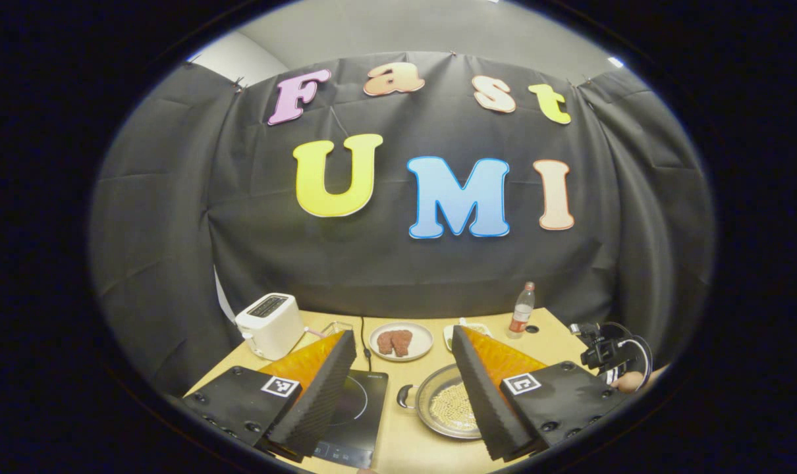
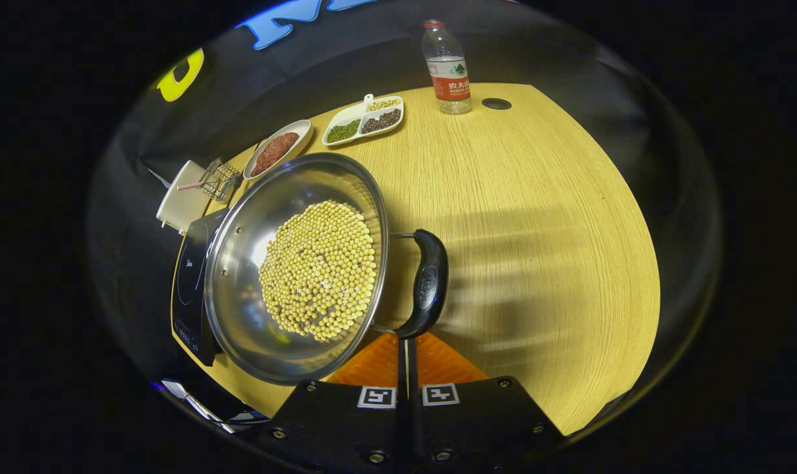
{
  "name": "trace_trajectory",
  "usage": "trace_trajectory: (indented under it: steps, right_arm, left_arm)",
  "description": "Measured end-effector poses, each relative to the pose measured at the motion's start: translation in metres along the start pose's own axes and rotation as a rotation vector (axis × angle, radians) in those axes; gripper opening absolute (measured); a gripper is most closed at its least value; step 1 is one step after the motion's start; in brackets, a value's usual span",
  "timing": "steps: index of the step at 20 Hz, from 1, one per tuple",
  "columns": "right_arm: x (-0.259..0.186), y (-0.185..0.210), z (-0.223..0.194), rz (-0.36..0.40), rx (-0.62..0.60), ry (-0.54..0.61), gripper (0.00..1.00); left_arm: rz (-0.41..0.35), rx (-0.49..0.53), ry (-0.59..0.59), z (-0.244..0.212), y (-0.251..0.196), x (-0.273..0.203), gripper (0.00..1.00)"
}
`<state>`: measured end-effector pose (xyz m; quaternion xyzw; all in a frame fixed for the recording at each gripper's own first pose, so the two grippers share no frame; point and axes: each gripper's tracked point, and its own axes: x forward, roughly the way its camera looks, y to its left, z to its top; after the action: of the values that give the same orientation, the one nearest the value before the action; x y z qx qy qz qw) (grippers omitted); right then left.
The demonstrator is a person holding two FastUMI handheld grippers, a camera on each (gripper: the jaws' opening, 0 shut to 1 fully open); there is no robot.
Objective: First push the handle of the pot to place it horizontally, then grasp the pot with both hands and set it on the induction cooktop.
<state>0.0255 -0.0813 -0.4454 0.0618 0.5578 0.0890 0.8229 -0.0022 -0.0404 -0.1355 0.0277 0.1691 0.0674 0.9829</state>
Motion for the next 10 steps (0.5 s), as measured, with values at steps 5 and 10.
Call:
trace_trajectory:
  steps: [5, 10]
  right_arm:
    - [-0.011, -0.011, 0.001, -0.065, -0.025, -0.047, 0.00]
    - [-0.045, -0.019, -0.002, -0.098, -0.008, -0.135, 0.59]
  left_arm:
    - [-0.016, -0.026, 0.030, -0.018, 0.000, 0.009, 0.99]
    - [-0.092, -0.044, 0.084, -0.044, -0.011, 0.033, 0.99]
